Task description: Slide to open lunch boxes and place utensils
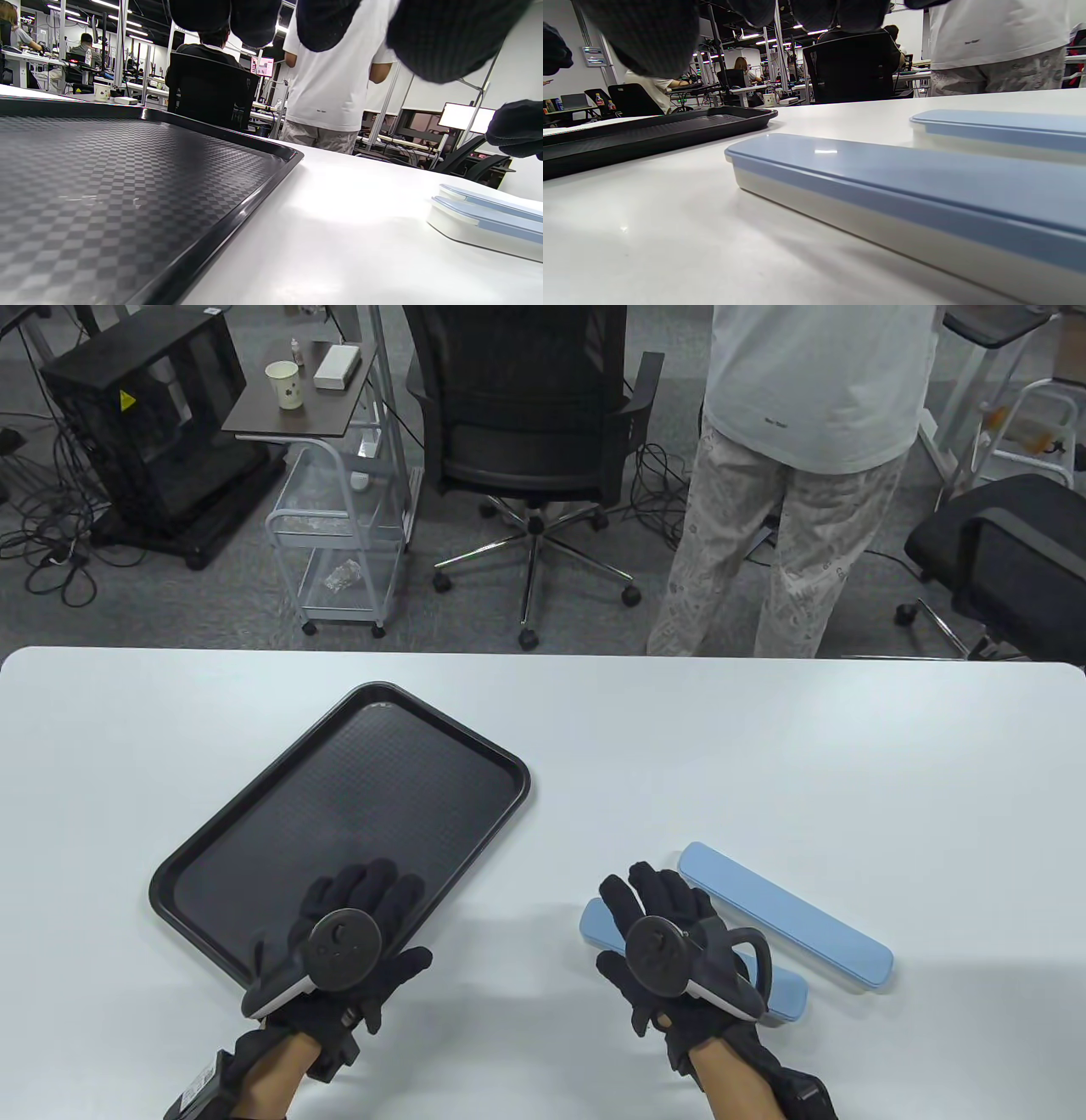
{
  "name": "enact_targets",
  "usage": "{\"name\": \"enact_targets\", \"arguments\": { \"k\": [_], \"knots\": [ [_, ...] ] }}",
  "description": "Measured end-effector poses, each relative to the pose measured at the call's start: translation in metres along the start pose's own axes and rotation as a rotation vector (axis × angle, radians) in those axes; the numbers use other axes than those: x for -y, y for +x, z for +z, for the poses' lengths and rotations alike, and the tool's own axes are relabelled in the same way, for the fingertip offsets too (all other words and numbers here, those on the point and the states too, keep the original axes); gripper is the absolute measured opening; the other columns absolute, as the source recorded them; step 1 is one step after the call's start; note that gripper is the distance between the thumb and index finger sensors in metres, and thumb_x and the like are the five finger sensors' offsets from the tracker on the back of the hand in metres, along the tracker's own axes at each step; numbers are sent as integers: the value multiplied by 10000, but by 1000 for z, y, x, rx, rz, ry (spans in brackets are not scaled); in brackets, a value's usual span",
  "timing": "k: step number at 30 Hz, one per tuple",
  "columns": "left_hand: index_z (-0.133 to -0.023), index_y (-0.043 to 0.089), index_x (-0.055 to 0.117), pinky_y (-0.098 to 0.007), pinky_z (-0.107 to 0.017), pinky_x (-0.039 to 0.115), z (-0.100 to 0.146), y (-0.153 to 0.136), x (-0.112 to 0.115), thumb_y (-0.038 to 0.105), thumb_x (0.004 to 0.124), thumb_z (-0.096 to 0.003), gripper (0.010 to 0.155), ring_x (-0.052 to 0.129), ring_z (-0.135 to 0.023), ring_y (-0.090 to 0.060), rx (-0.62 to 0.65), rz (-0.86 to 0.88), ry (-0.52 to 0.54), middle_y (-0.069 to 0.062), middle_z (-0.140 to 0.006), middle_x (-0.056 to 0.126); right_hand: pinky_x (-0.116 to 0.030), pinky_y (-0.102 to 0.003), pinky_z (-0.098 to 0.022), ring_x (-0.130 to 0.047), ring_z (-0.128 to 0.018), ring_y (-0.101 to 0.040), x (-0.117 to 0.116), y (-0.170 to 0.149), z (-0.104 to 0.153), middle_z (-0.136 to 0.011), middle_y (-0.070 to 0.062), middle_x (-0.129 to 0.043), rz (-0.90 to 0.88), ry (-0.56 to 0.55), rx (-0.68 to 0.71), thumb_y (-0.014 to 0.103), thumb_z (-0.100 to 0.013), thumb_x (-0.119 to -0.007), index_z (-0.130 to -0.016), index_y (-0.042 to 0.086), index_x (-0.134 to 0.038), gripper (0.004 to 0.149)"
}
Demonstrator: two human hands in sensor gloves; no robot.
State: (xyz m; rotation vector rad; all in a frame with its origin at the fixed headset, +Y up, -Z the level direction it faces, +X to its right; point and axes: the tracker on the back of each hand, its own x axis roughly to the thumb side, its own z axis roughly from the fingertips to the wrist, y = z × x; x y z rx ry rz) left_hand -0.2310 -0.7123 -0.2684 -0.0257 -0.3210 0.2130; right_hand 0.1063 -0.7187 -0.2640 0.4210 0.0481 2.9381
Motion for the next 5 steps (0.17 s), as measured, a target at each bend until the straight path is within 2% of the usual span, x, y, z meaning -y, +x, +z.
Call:
{"name": "enact_targets", "arguments": {
  "k": [5],
  "knots": [
    [-1066,336,484,-646,-743,294,-2,0,4,647,730,-383,789,412,-1078,-400,-5,-9,-20,-65,-1167,417,-374,-644,-739,-383,-1073,-450,1,-1,1,-1161,-133,-282,-12,-6,3,531,-477,-784,-1094,325,-374,769]
  ]
}}
